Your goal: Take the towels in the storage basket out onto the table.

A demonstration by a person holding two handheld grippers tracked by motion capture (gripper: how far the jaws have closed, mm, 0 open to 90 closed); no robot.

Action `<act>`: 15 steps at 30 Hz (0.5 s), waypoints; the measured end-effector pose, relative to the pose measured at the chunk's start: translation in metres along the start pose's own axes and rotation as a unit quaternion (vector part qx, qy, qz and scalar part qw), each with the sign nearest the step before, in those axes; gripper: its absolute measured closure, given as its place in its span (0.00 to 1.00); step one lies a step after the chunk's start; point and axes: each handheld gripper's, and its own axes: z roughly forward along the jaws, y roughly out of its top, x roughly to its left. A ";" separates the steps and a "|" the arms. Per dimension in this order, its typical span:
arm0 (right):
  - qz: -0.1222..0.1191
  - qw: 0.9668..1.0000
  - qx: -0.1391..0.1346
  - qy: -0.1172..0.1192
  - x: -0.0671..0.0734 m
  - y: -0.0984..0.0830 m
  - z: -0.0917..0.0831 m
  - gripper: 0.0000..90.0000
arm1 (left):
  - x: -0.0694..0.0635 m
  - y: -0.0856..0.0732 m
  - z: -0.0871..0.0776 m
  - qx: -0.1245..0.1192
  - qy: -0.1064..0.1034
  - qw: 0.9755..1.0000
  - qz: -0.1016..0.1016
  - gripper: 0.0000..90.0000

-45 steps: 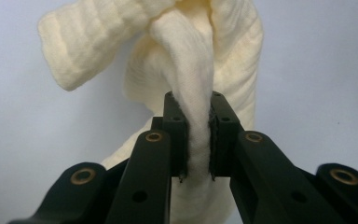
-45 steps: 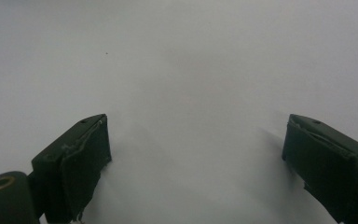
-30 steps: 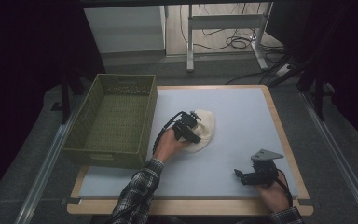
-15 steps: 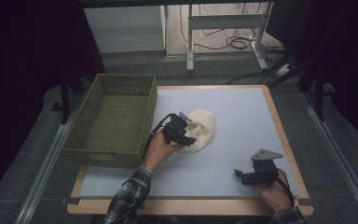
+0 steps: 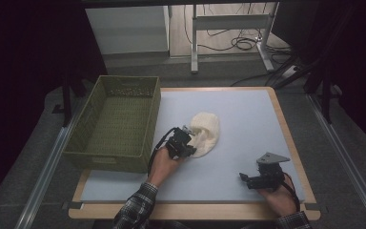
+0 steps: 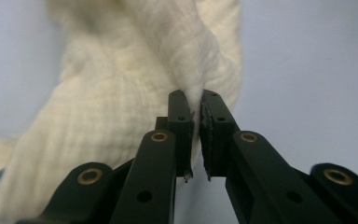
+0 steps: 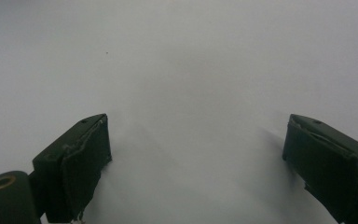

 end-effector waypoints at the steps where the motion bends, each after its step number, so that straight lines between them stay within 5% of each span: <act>1: 0.000 1.000 0.000 0.000 0.000 0.000 0.000 0.09 | -0.005 0.000 0.000 -0.003 -0.006 1.000 0.004 0.93; 5: 0.000 1.000 0.000 0.000 0.000 0.000 0.000 0.09 | -0.026 0.002 0.004 -0.005 -0.028 0.999 0.025 0.88; 8: 0.001 1.000 0.000 0.001 0.000 0.000 0.000 0.09 | -0.034 0.001 0.002 -0.010 -0.011 0.999 0.037 0.76; 15: 0.001 1.000 0.000 0.001 0.000 0.000 0.000 0.09 | -0.030 -0.019 -0.015 -0.034 0.028 0.999 0.021 0.47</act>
